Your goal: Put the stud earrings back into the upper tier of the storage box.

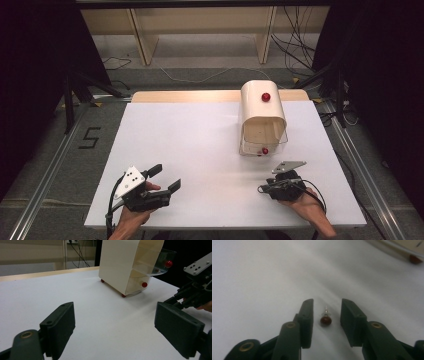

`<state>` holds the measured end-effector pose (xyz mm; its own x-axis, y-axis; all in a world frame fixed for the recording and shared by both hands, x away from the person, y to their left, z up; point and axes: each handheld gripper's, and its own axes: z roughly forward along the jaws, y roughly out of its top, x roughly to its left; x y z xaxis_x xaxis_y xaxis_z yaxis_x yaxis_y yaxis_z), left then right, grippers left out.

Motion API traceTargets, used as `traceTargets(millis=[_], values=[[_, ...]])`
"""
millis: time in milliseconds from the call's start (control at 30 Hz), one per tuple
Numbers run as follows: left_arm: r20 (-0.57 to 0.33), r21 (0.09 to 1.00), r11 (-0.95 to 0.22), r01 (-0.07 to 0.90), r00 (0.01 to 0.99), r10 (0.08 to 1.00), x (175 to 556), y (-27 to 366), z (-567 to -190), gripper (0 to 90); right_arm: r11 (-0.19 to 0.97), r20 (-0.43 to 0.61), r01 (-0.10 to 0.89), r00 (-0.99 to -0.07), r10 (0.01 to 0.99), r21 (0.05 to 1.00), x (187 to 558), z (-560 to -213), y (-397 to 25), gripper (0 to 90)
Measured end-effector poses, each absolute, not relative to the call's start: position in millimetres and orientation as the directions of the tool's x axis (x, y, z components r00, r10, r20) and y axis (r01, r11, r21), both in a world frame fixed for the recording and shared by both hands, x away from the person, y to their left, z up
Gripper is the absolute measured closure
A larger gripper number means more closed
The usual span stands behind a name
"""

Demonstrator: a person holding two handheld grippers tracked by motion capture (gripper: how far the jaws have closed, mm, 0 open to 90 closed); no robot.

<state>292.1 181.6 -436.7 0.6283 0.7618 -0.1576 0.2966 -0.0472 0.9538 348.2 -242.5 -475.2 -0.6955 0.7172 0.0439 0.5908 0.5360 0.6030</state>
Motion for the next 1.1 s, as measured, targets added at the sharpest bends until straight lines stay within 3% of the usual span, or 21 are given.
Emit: traceTargets(millis=[233,533,867,1100], values=[[-0.157,0.954,-0.048,0.297,0.627,0.763,292,182,-437,16.3,0.567,0.002,0.573,-0.705,0.71,0.592,346,-476,-238,78.8],[-0.158,0.954,-0.046,0.296,0.626,0.763,292,182,-437,16.3,0.554,0.02,0.572,-0.706,0.708,0.605,345,-472,-238,79.7],[-0.161,0.954,-0.042,0.297,0.625,0.764,293,182,-437,16.4,0.451,0.085,0.52,-0.718,0.691,0.726,339,-444,-237,79.8],[-0.16,0.954,-0.041,0.296,0.623,0.766,293,182,-437,16.4,0.437,0.081,0.492,-0.729,0.68,0.753,336,-433,-235,79.8]])
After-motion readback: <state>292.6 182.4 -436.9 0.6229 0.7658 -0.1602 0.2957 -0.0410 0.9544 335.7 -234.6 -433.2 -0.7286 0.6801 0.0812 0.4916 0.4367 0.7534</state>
